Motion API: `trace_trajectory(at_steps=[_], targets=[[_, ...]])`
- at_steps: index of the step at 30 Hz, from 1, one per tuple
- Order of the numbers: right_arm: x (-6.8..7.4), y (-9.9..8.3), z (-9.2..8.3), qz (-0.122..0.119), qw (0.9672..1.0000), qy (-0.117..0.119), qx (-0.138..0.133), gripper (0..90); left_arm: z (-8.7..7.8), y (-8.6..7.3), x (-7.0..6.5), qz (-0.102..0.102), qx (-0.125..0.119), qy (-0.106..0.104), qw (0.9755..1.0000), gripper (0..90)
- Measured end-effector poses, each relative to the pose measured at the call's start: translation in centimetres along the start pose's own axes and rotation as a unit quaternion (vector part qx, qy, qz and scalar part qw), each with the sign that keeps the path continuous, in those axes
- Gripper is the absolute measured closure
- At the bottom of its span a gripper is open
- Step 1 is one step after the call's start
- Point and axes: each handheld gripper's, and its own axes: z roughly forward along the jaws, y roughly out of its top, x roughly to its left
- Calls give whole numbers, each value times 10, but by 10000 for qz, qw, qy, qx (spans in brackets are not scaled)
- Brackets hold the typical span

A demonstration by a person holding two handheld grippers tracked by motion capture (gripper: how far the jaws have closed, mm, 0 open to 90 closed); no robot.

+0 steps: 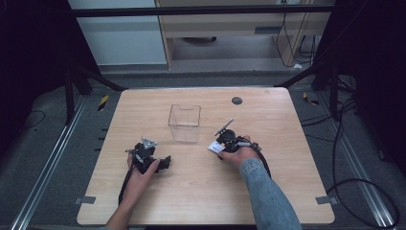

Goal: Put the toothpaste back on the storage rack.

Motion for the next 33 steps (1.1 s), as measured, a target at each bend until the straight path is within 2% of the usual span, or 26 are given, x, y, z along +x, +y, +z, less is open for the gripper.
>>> trace_trajectory(at_steps=[28,33], targets=[[0,8,4,-30,9998,124,174,565,0,0,0,11,-7,-11,10000,0],[1,9,4,-166,9996,92,232,591,0,0,0,11,-8,-12,10000,0]])
